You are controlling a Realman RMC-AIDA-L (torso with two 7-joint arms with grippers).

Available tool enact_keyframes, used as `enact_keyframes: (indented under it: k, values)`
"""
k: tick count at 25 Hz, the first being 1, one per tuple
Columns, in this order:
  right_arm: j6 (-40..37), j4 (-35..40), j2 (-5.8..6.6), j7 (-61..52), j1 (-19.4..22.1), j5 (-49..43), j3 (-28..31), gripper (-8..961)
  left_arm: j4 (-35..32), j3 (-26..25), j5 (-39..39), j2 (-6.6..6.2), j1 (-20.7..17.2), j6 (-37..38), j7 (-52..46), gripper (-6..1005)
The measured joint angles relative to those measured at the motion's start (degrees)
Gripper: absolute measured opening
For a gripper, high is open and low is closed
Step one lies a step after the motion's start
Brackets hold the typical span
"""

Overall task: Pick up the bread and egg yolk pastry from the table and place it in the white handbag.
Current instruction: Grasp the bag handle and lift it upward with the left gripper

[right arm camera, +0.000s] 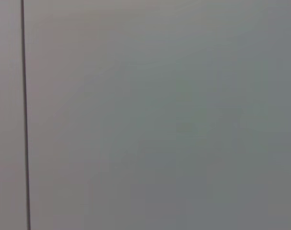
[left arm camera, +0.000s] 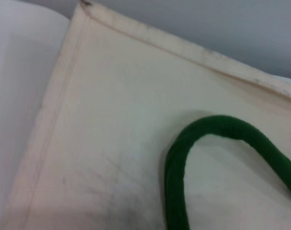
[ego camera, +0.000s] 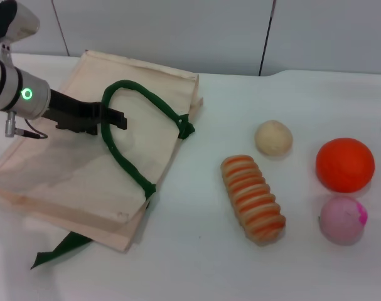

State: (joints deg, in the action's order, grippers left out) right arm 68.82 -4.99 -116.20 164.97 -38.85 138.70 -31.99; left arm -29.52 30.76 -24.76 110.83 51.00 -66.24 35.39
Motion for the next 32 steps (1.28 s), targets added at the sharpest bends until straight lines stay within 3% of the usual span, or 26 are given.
enact_keyframes:
  k: [11, 18, 26, 29, 32]
  values:
    - [-0.01, -0.26, -0.08, 0.0, -0.56, 0.01, 0.0, 879, 3.37, 0.23, 0.45, 0.26, 1.96, 6.01, 0.96, 812]
    - [-0.01, -0.42, -0.08, -0.02, -0.91, 0.08, 0.0, 879, 7.59, 4.89, 0.44, 0.39, 3.55, 10.54, 0.94, 812]
    - [0.05, -0.49, -0.11, -0.06, -1.09, 0.17, 0.0, 879, 9.16, 5.48, 0.37, 0.31, 4.03, 11.61, 1.02, 811]
    - [0.19, -0.54, -0.14, -0.07, -1.09, 0.14, 0.0, 879, 9.2, 5.7, 0.37, 0.24, 3.91, 11.62, 0.86, 792]
    - [0.44, -0.55, -0.15, -0.08, -1.08, 0.06, 0.0, 879, 9.35, 5.76, 0.41, 0.14, 3.86, 11.61, 0.68, 691]
